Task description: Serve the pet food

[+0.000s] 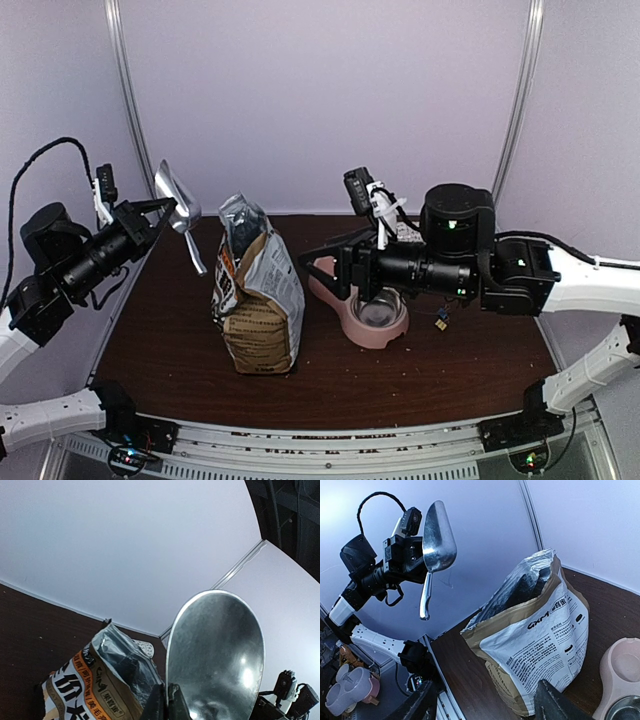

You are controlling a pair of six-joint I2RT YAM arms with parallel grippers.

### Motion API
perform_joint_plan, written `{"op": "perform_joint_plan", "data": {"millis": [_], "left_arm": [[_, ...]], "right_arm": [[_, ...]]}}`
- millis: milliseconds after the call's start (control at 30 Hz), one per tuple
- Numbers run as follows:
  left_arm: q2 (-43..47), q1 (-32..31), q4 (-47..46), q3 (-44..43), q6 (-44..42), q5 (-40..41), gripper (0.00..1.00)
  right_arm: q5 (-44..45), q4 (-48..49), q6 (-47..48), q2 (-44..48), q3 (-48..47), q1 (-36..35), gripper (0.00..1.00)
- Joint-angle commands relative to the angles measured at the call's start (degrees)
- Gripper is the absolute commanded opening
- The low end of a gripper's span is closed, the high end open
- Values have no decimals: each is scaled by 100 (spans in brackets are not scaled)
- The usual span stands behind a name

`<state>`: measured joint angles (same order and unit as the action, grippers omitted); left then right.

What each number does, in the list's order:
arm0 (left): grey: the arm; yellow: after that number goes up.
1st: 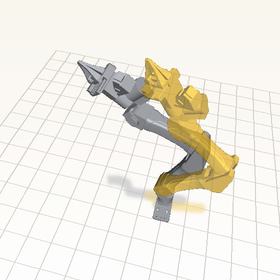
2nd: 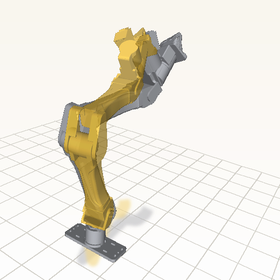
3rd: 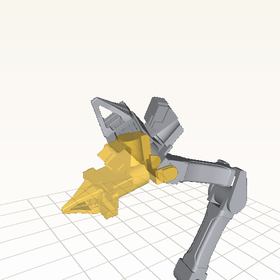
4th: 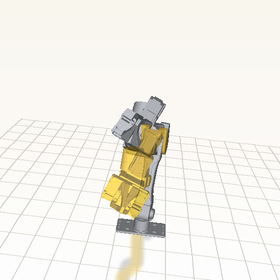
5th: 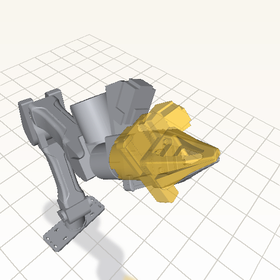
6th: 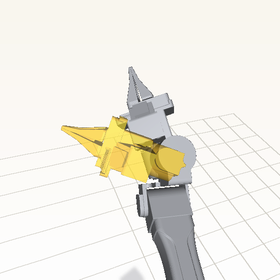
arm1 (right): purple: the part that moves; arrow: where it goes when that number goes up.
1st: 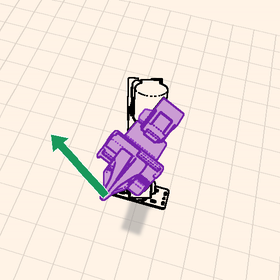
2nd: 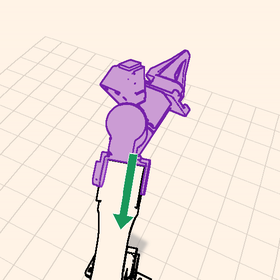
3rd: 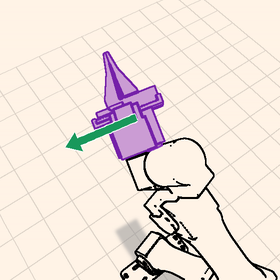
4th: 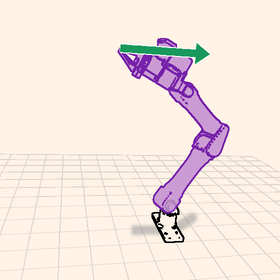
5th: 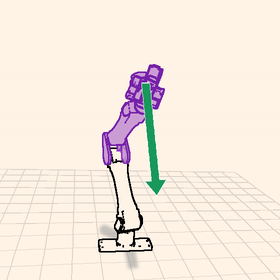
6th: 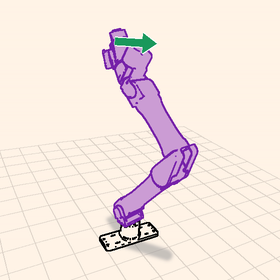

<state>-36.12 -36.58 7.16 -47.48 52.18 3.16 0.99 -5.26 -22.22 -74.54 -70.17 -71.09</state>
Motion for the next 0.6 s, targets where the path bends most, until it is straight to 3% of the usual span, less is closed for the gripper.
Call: {"op": "perform_joint_plan", "data": {"millis": [0, 333, 567], "left_arm": [[-347, -556, -1141, -194, -75, 500, 0], [-1026, -1250, -1948, -380, -16, 689, 0], [-1400, -1561, -2193, -436, -19, 858, 0]], "right_arm": [[147, 174, 78, -66, -205, -87, 67], [-78, 53, 200, -467, -697, -163, 69], [-199, -533, 369, -1253, -1684, -332, 66]]}}
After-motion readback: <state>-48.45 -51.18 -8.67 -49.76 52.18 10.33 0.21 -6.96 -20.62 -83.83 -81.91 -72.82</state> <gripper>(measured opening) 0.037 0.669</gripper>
